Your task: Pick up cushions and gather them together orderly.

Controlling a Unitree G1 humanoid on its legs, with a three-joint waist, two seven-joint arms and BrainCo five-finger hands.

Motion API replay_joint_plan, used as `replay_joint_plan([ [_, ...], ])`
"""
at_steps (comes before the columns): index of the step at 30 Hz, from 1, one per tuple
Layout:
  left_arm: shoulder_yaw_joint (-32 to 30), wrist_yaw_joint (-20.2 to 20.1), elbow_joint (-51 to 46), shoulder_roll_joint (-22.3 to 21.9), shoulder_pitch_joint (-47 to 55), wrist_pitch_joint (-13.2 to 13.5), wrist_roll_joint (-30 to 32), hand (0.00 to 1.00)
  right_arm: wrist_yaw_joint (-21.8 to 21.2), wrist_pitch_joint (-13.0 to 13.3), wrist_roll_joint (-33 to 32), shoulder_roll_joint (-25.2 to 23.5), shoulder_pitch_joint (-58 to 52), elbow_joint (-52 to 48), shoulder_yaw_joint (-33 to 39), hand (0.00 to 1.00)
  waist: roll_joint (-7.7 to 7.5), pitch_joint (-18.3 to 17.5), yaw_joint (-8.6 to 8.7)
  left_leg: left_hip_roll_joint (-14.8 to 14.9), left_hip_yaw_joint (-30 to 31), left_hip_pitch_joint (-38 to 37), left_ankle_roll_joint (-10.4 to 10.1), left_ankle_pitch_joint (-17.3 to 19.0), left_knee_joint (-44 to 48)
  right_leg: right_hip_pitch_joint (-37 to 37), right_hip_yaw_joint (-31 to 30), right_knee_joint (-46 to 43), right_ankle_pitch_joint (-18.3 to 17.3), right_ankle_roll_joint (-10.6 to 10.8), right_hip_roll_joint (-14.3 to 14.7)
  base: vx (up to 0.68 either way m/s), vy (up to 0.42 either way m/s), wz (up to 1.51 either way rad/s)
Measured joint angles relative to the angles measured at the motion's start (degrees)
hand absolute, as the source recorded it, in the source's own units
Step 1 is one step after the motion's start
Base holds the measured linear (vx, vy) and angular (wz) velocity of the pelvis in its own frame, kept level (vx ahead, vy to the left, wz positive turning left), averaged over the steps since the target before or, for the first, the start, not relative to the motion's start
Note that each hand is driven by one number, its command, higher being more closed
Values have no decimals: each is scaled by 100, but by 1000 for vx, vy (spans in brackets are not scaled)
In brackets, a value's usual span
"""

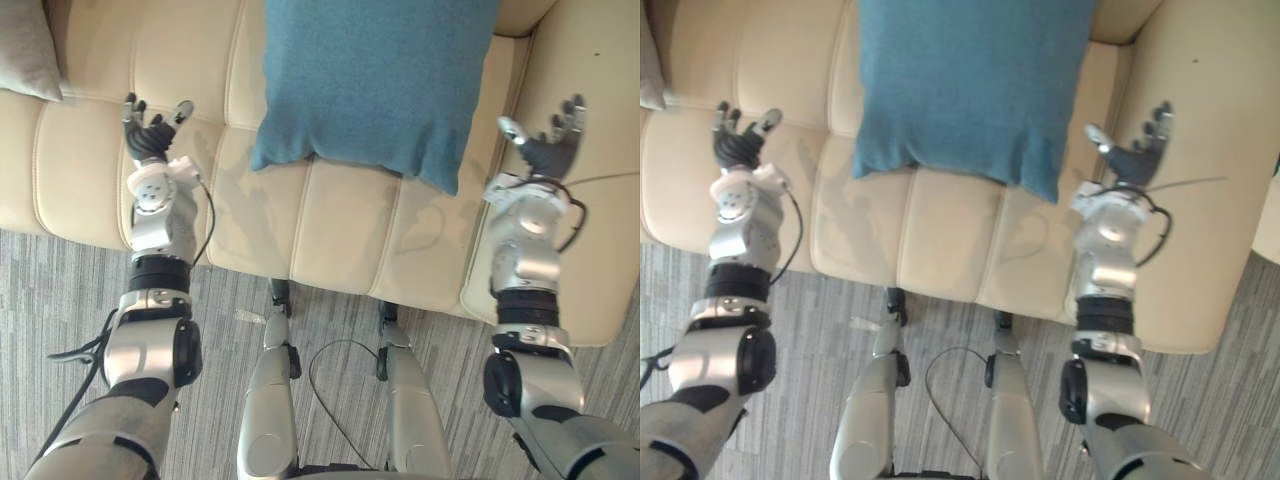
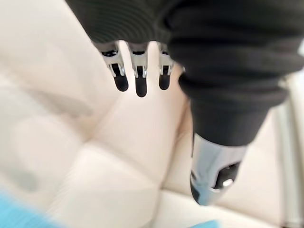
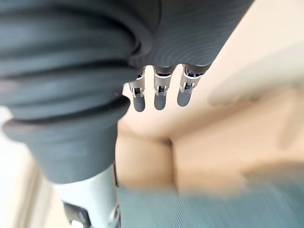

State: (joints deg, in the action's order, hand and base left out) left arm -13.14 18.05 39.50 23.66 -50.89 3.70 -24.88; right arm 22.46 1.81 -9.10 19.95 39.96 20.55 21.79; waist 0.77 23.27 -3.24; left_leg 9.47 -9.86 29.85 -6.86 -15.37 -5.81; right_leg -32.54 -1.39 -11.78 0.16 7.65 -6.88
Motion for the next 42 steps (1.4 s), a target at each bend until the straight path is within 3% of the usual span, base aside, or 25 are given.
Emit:
replay_joint_plan([
  [3,-126,-79,-439,-9,605,97,-177,0,-52,60,-111,73,-588,-270,276,0,-11,-6,7,12,26,-162,0,3,0,182,47,9,-23,-9,6,-15,-32,5],
  [6,-145,-104,-908,-337,1461,106,-225,0,-263,108,-341,-82,-1448,-463,289,0,-37,-21,6,11,85,-471,0,48,1,523,91,-12,-119,-14,3,13,-30,10],
  [9,-131,-224,-1182,-953,2536,112,-212,0,-571,114,-341,-707,-2408,-588,275,0,-192,-128,-25,2,99,-833,-30,321,112,893,115,-122,-340,-27,-15,50,-34,8],
  [11,-67,-270,-1181,-1453,3383,91,-99,0,-788,113,-337,-1250,-3095,-553,239,0,-344,-340,-44,-13,106,-1070,-50,404,119,1107,134,-213,-495,-42,-32,101,-42,8],
  [14,117,-496,-945,-1887,4247,55,128,0,-1029,114,-327,-1655,-3768,-51,97,0,-441,-719,-47,-27,122,-1382,-32,489,119,1458,204,-179,-593,-58,-52,127,-34,9],
  [19,43,-839,134,-2298,4899,-63,536,0,-1339,92,-218,-2021,-4335,1006,18,0,-324,-1392,-60,-73,89,-1997,-92,661,106,2176,292,68,-695,-67,-118,142,-19,3],
  [21,-71,-969,623,-2423,5055,-133,796,0,-1449,68,-217,-2063,-4466,1538,18,0,-239,-1676,-63,-83,83,-2232,-118,742,94,2476,324,216,-705,-64,-130,97,2,0],
  [24,-169,-1035,1025,-2466,5112,-196,1159,0,-1526,20,-212,-2154,-4498,1970,43,0,-197,-1827,-58,-78,77,-2509,-127,754,-5,2691,365,279,-739,-83,-126,23,0,0],
  [30,-272,-1087,1380,-2461,5212,-262,1553,0,-1622,-34,-217,-2305,-4567,2470,39,0,-290,-2051,-49,-82,24,-2783,-173,809,-8,3001,352,438,-726,-77,-132,1,2,-3],
  [36,-266,-1064,1679,-2438,5219,-297,1861,0,-1646,-41,-186,-2362,-4409,2581,-225,0,-352,-2070,-67,-75,-320,-2860,-137,914,-1,2928,130,564,-446,-75,-111,-13,20,-31],
  [38,-336,-1049,1679,-2458,5154,-305,1867,0,-1630,-47,-56,-2397,-4316,2642,-314,0,-366,-2022,-62,6,-439,-2663,4,1077,396,2512,436,-18,-252,-310,-86,-72,-6,-51],
  [39,-336,-1049,1678,-2479,5144,-307,1867,0,-1622,-45,19,-2397,-4235,2653,-356,0,-333,-2033,-77,59,-487,-2567,96,1168,569,2457,543,24,-64,-318,-46,-102,-17,-52],
  [40,-390,-1056,1694,-2520,5150,-302,1868,0,-1602,-46,46,-2366,-4175,2667,-399,0,-228,-1940,-140,214,-608,-2516,103,1211,664,2324,655,-694,-434,-325,-63,-114,-31,-24],
  [41,-370,-1055,1654,-2507,5152,-311,1865,0,-1602,-50,100,-2360,-4210,2749,-516,0,-352,-1941,-115,141,-612,-2492,100,1197,862,2036,727,-2364,-987,-226,-235,-92,-53,2],
  [42,-375,-1053,1607,-2489,5156,-310,1863,0,-1599,-63,201,-2359,-4242,2821,-550,0,-431,-1937,-117,76,-523,-2479,119,1208,983,2069,724,-3105,-1161,-138,-318,-87,-83,44],
])
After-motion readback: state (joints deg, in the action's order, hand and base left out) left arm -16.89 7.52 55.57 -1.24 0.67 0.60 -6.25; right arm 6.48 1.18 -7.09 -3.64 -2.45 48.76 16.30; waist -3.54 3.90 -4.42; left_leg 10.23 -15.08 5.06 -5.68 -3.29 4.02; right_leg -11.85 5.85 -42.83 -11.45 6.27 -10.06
